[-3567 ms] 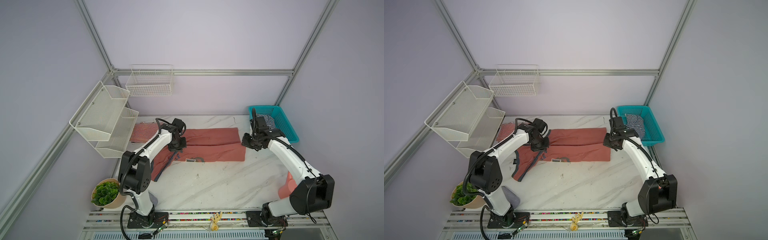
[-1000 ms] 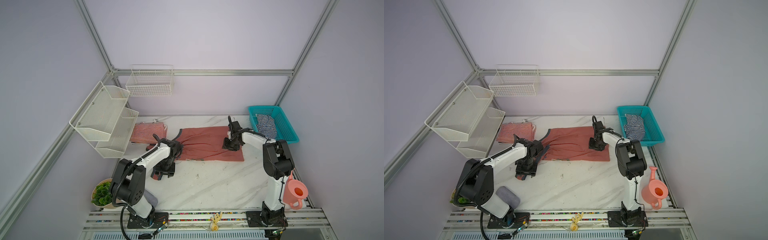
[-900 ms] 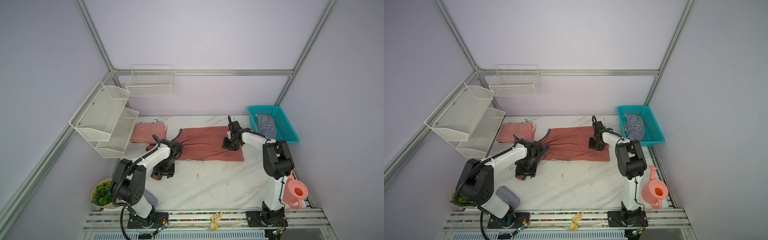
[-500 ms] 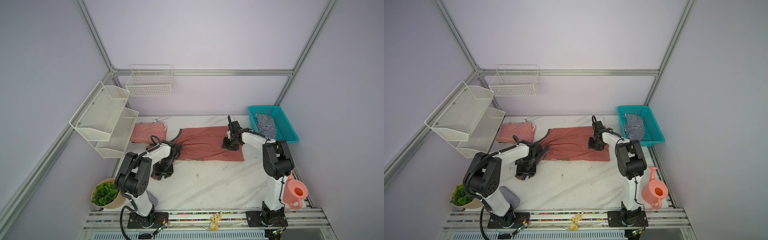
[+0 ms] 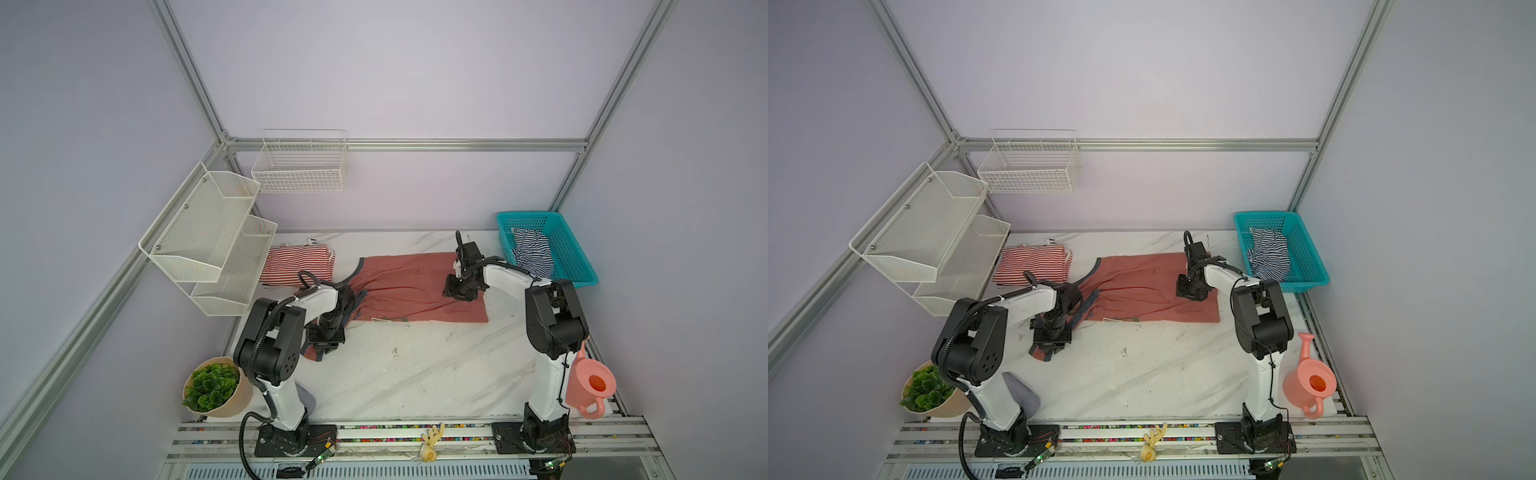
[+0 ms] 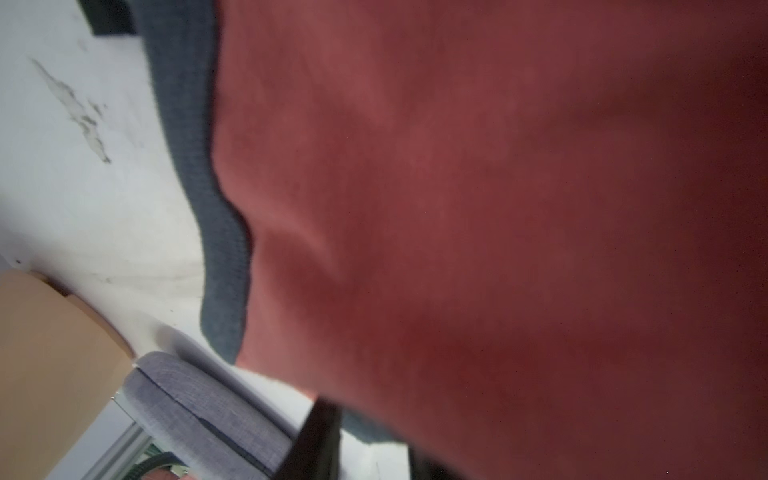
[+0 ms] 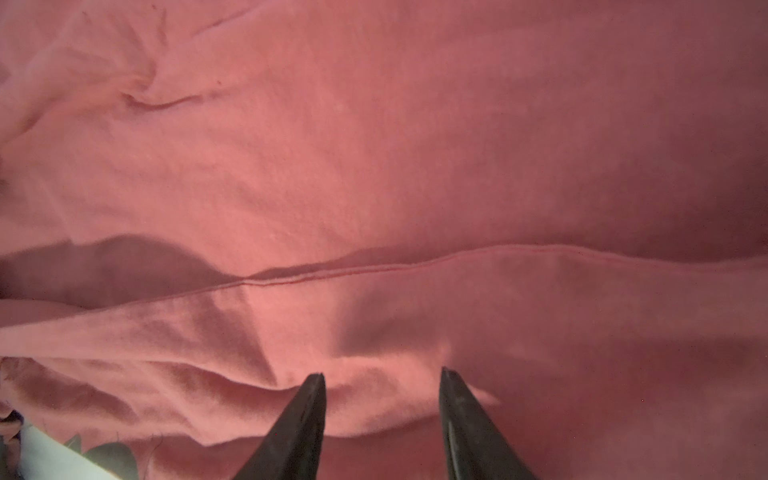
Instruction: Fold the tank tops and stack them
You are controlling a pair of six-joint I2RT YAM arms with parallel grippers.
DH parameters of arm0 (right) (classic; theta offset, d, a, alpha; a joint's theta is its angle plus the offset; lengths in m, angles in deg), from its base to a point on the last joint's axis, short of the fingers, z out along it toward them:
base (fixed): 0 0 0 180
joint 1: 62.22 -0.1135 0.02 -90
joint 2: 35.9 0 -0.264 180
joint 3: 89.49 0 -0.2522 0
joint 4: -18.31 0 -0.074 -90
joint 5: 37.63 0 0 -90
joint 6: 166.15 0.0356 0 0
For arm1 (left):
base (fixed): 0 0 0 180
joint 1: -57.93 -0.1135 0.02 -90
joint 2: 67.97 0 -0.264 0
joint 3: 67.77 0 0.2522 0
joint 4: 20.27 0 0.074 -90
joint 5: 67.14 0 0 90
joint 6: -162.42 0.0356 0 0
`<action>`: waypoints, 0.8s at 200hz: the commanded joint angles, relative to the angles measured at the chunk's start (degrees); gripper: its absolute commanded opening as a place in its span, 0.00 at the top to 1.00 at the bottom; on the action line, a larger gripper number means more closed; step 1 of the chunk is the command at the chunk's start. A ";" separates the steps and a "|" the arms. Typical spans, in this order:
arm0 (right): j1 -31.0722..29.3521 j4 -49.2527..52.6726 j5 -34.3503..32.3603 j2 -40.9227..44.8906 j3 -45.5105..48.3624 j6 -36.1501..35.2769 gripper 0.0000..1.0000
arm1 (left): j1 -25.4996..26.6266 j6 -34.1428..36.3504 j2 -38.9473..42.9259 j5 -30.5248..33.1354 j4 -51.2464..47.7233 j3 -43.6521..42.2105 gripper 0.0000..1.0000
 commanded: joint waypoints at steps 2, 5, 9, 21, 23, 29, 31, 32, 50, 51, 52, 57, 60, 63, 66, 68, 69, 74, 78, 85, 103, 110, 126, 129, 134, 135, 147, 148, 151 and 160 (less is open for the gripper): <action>-0.12 -0.07 -0.41 0.54 1.29 0.17 0.52 | -0.61 1.24 -0.81 -1.14 2.05 -0.84 0.85; -0.12 -0.07 -0.42 0.46 1.36 0.16 0.52 | -0.58 1.33 -0.75 -1.15 2.09 -0.81 0.87; -0.08 -0.15 -0.51 0.31 1.38 0.16 0.53 | -0.60 1.45 -0.58 -1.28 2.04 -0.78 0.90; -0.06 -0.24 -0.59 -0.15 1.49 0.18 0.53 | -0.62 1.74 -0.01 -1.26 1.73 -0.52 0.97; -0.05 -0.24 -0.66 -0.17 1.56 0.19 0.53 | -0.61 1.78 0.12 -1.24 1.65 -0.45 0.99; -0.09 -0.25 -0.75 -0.33 1.71 0.19 0.53 | -0.74 2.02 0.42 -1.13 1.13 -0.11 1.00; -0.10 -0.18 -0.77 -0.39 1.66 0.17 0.54 | -0.73 2.09 0.51 -1.10 1.02 0.03 1.00; -0.07 -0.17 -0.77 -0.42 1.71 0.15 0.54 | -0.71 2.16 0.57 -1.12 0.83 0.05 1.00; -0.08 -0.24 -1.31 -0.71 1.85 0.12 0.54 | -0.69 3.03 1.92 -0.38 -1.61 1.75 1.00; -0.06 -0.20 -1.39 -0.80 1.89 0.13 0.54 | -0.69 3.12 2.02 -0.37 -1.72 1.88 1.00; -0.10 -0.18 -1.48 -0.84 1.91 0.09 0.54 | -0.69 3.16 2.12 -0.27 -1.86 2.03 1.00; -0.11 -0.07 -1.76 -0.92 1.85 0.11 0.54 | -0.69 3.43 2.62 -0.06 -2.66 2.75 1.00; -0.05 -0.07 -1.93 -1.01 1.90 0.09 0.54 | -0.76 3.60 2.92 0.03 -3.10 3.22 1.00; -0.07 0.00 -2.11 -1.10 1.86 0.13 0.54 | -0.70 3.77 3.18 0.14 -3.48 3.60 1.00; -0.07 0.06 -2.29 -1.21 1.85 0.11 0.55 | -0.69 3.95 3.46 0.39 -4.02 4.09 1.00; -0.11 0.10 -2.40 -1.27 1.87 0.13 0.55 | -0.69 4.09 3.69 0.49 -4.33 4.51 1.00; -0.12 0.15 -2.47 -1.30 1.86 0.09 0.55 | -0.69 4.12 3.79 0.55 -4.44 4.66 1.00; -0.08 0.24 -2.75 -1.56 1.84 0.13 0.56 | -0.71 4.48 4.18 0.84 -5.22 5.56 1.00; -0.05 0.35 -2.94 -1.73 1.84 0.18 0.56 | -0.78 4.66 4.55 1.13 -5.81 6.22 1.00; -0.09 0.61 -3.34 -2.16 1.78 0.24 0.57 | -0.78 5.06 5.05 1.74 -7.10 7.87 1.00; -0.06 1.57 -4.43 -3.24 1.79 0.44 0.63 | -1.22 6.29 5.37 2.93 -9.73 11.76 1.00; -0.08 1.77 -4.80 -3.57 1.89 0.44 0.63 | -1.48 6.95 5.29 3.24 -10.35 13.08 1.00; -0.11 1.87 -5.55 -3.62 2.49 0.55 0.63 | -2.50 8.24 4.48 3.76 -11.51 15.76 1.00; -0.06 1.84 -5.72 -3.58 2.58 0.55 0.63 | -2.78 8.59 4.30 3.82 -11.64 16.25 1.00; -0.10 1.86 -5.97 -3.60 2.72 0.61 0.63 | -3.16 9.06 3.95 4.16 -11.88 16.90 1.00; -0.12 1.82 -6.01 -3.56 2.76 0.59 0.63 | -3.24 9.16 3.87 4.19 -11.91 16.97 1.00; -0.10 2.08 -6.93 -3.43 3.05 0.76 0.63 | -4.51 10.14 2.68 5.11 -12.90 18.91 1.00; -0.11 2.11 -7.02 -3.43 3.02 0.75 0.64 | -4.62 10.23 2.53 5.14 -12.99 19.03 1.00; -0.08 2.19 -7.21 -3.43 3.10 0.90 0.63 | -4.91 10.57 2.32 5.22 -13.13 19.32 1.00; 0.01 2.34 -7.51 -3.43 3.25 0.99 0.63 | -5.92 11.47 1.47 5.37 -13.26 20.20 1.00</action>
